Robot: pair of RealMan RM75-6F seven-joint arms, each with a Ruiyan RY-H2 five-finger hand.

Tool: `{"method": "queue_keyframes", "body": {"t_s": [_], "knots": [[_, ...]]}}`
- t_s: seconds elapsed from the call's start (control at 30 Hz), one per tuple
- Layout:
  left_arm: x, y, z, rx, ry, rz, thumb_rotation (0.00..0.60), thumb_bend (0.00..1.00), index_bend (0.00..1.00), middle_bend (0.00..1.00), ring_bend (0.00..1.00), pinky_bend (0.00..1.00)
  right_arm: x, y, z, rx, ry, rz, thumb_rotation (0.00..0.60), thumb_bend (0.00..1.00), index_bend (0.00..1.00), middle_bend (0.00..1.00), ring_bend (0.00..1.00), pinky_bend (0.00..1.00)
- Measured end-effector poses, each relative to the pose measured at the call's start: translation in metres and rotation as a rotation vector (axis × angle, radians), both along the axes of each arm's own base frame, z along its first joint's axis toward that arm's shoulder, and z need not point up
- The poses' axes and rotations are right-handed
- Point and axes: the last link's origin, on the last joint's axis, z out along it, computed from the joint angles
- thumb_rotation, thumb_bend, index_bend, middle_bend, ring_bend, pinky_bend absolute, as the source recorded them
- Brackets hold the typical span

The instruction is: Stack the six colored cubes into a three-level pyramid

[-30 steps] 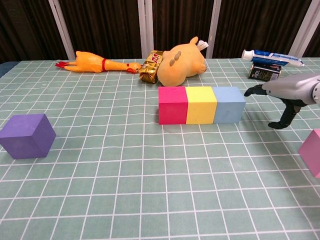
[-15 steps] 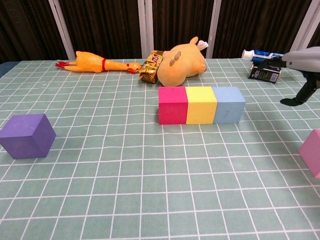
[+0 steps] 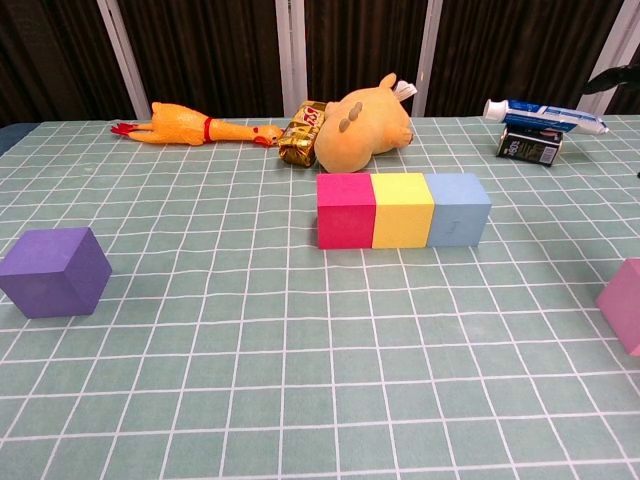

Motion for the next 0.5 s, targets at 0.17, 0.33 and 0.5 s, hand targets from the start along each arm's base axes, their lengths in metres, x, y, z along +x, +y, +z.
{"method": "queue_keyframes", "body": {"t_s": [0.17, 0.33, 0.5], "knots": [[0.001, -0.001, 0.0, 0.0, 0.0, -0.004, 0.6, 0.1, 0.0, 0.03, 0.0, 0.03, -0.012, 0.021, 0.012, 0.029, -0.015, -0.016, 0.6, 0.35, 0.0, 0.0, 0.0, 0.0], [0.003, -0.001, -0.002, -0.007, 0.004, -0.011, 0.6, 0.1, 0.0, 0.03, 0.0, 0.03, -0.024, 0.043, 0.011, 0.094, -0.005, -0.027, 0.6, 0.34, 0.0, 0.0, 0.0, 0.0], [0.004, -0.002, -0.003, -0.005, 0.004, -0.014, 0.6, 0.1, 0.0, 0.03, 0.0, 0.03, -0.029, 0.06, 0.003, 0.15, -0.007, -0.025, 0.6, 0.3, 0.0, 0.0, 0.0, 0.0]]}}
